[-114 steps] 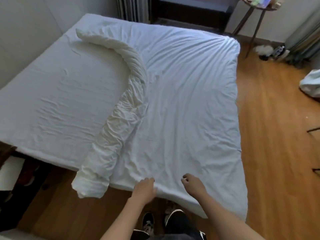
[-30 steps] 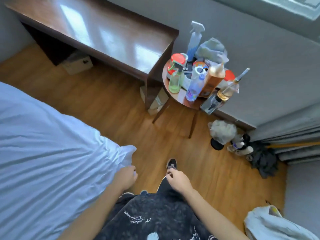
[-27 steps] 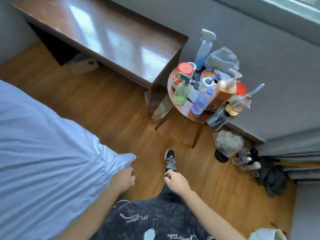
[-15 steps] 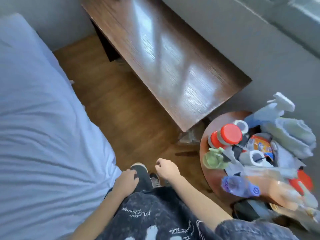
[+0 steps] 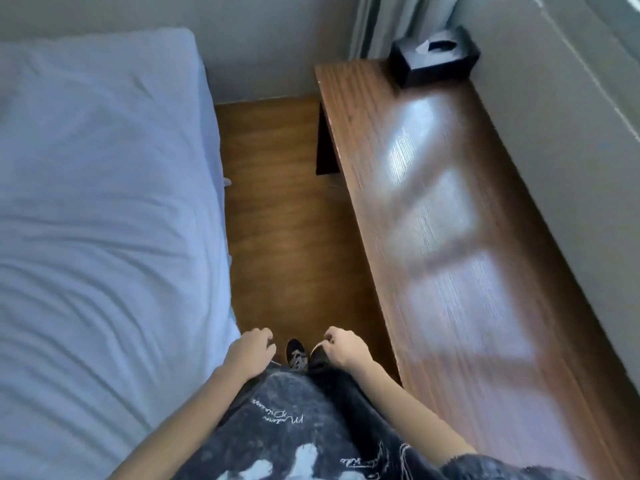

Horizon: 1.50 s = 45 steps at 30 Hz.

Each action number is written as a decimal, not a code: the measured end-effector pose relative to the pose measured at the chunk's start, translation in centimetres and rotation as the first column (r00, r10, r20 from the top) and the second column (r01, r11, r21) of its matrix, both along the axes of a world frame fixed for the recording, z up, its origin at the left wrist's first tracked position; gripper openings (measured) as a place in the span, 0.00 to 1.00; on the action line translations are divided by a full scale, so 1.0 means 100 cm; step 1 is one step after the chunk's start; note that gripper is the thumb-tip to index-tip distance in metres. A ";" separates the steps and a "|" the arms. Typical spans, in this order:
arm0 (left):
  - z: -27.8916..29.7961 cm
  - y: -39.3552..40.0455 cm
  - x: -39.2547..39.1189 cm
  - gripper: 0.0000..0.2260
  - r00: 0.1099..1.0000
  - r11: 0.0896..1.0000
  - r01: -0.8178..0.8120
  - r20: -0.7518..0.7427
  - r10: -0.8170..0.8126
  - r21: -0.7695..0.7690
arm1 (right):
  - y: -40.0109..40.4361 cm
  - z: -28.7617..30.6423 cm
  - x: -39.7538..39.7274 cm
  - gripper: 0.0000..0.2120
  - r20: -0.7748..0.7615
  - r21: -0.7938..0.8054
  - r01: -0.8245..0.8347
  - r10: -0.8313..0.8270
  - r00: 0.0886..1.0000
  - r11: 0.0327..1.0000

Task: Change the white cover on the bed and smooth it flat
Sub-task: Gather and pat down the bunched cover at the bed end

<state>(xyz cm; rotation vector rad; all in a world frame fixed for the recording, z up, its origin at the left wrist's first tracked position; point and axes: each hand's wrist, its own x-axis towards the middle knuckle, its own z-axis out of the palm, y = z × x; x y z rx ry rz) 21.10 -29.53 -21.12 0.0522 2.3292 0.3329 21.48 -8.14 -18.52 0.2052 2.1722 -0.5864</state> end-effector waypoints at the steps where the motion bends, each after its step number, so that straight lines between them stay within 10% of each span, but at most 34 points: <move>1: 0.003 -0.004 -0.026 0.16 1.000 1.000 -0.017 0.008 0.017 0.001 | -0.003 0.003 -0.030 0.17 -0.006 -0.005 -0.013 0.013 1.000 1.000; 9: -0.013 -0.048 -0.235 0.17 0.965 0.965 -0.262 -0.017 0.262 -0.005 | -0.038 -0.020 -0.290 0.16 0.021 -0.026 -0.310 0.311 0.950 0.950; 21: 0.013 -0.145 -0.444 0.14 0.649 0.649 -0.760 -0.024 0.760 0.014 | -0.187 0.007 -0.616 0.16 0.027 0.060 -0.678 0.678 0.735 0.733; 45: -0.039 -0.392 -0.663 0.17 0.214 0.215 -0.977 0.111 0.971 -0.002 | -0.540 -0.031 -0.898 0.15 0.094 0.047 -0.978 0.974 0.207 0.204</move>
